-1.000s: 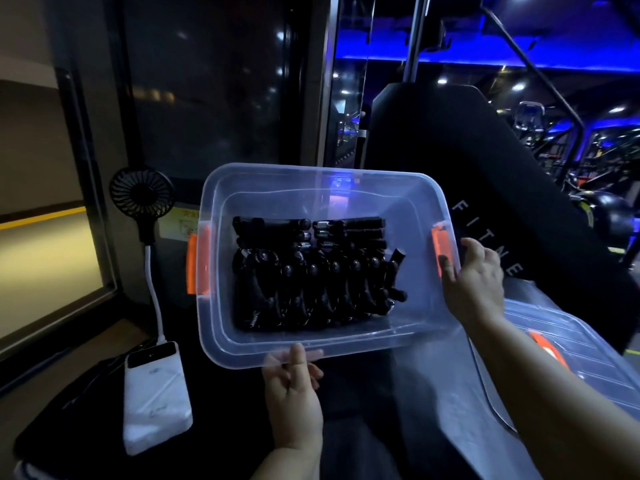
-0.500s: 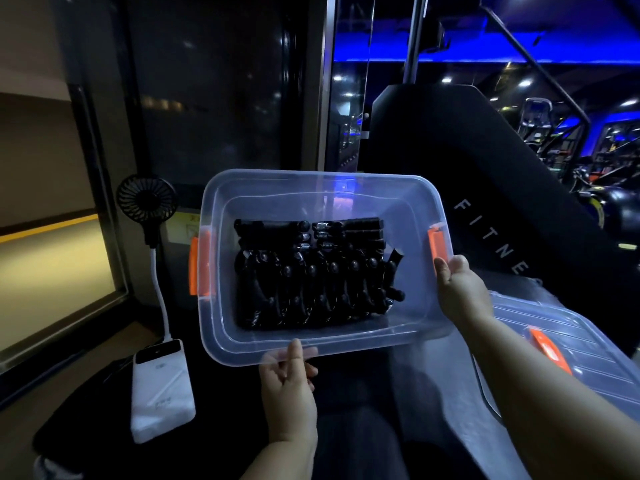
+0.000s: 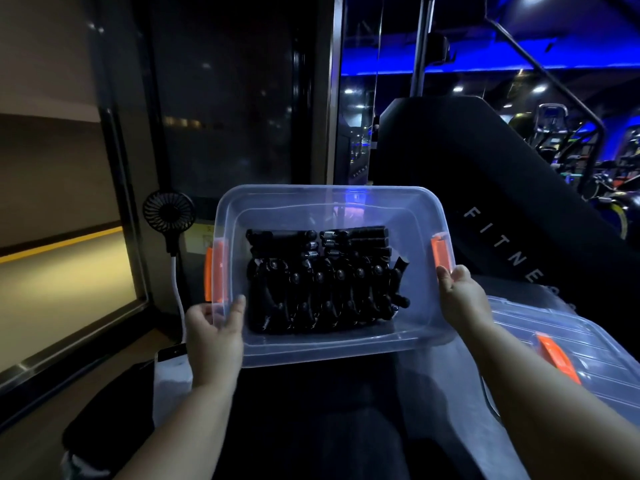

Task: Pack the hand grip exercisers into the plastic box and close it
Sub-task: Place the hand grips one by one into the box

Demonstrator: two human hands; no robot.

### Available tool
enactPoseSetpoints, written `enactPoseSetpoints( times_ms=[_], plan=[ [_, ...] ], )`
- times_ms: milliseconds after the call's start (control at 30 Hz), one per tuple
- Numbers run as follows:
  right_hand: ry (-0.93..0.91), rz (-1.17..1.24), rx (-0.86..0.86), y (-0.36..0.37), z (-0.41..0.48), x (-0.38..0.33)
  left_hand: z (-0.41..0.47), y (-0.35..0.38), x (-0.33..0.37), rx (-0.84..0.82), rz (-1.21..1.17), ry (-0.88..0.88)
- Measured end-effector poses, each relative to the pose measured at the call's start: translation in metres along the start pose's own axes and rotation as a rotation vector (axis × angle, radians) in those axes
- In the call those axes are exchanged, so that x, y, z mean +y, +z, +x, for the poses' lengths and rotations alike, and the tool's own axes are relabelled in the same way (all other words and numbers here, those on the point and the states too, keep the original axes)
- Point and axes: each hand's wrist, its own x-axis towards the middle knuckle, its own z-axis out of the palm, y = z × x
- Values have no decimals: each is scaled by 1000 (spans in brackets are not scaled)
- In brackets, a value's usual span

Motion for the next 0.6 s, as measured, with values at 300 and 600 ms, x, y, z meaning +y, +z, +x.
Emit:
enactPoseSetpoints(
  times_ms=[300, 600],
  plan=[
    [-32, 57, -4, -15, -13, -6, 33, 10, 10, 48, 182, 67],
    [16, 12, 67, -44, -13, 3, 46, 39, 27, -31, 265, 93]
  ],
)
